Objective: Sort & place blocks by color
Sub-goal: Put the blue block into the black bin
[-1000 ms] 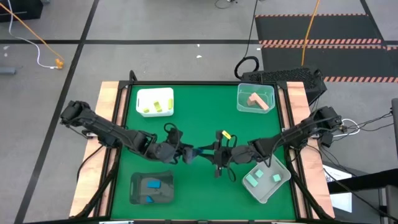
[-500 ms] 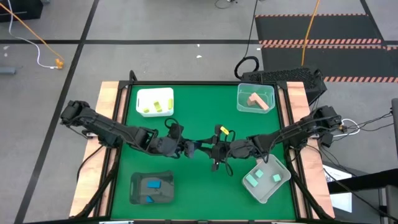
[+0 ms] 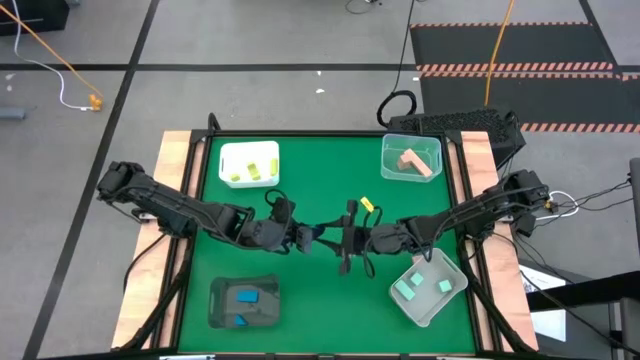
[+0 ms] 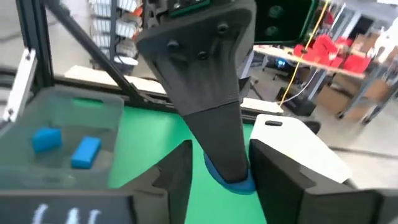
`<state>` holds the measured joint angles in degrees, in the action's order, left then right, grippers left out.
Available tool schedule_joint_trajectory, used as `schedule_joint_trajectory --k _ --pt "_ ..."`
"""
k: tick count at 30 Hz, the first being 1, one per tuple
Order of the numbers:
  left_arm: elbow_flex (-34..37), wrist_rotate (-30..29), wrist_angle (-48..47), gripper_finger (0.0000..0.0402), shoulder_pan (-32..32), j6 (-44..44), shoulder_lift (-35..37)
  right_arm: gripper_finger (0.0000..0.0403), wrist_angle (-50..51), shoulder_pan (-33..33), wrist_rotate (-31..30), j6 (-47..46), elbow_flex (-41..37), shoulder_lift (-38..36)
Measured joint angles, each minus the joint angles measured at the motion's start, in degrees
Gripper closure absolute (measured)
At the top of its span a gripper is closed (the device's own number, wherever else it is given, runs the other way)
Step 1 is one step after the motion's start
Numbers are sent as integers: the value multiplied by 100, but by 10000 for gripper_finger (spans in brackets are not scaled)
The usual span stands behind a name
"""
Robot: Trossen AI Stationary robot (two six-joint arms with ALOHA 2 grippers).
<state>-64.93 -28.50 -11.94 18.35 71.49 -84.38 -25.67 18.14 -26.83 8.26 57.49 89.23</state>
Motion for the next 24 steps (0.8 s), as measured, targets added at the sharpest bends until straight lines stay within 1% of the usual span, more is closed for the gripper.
schedule_joint_trajectory --k 2,4,6,8,11,13,16,18,21,24 --pt "0 -3 -1 268 0 -27 0 248 0 31 -7 -260 0 0" --pt "0 9 -2 268 0 -82 0 234 101 82 -8 -313 0 -54" --pt "0 19 -16 268 2 -139 0 221 489 150 -15 -339 0 -209" --pt "0 2 -92 268 0 -192 0 213 1082 218 -9 -568 7 -460" --pt "2 -62 -347 268 -16 -195 19 207 2141 303 94 -1537 4 -908" --pt "4 -3 -615 268 -37 -162 63 208 2883 318 366 -2261 4 -1277" --pt "4 324 -1010 268 -35 -54 168 212 3930 312 1029 -3354 4 -1811" --pt "4 726 -1164 268 32 -40 250 215 4633 322 1308 -3898 4 -2105" --pt "4 1446 -1539 268 315 157 291 217 5745 462 1509 -4371 4 -2491" --pt "4 1963 -2189 268 758 615 278 215 6625 647 1519 -4643 4 -2679"
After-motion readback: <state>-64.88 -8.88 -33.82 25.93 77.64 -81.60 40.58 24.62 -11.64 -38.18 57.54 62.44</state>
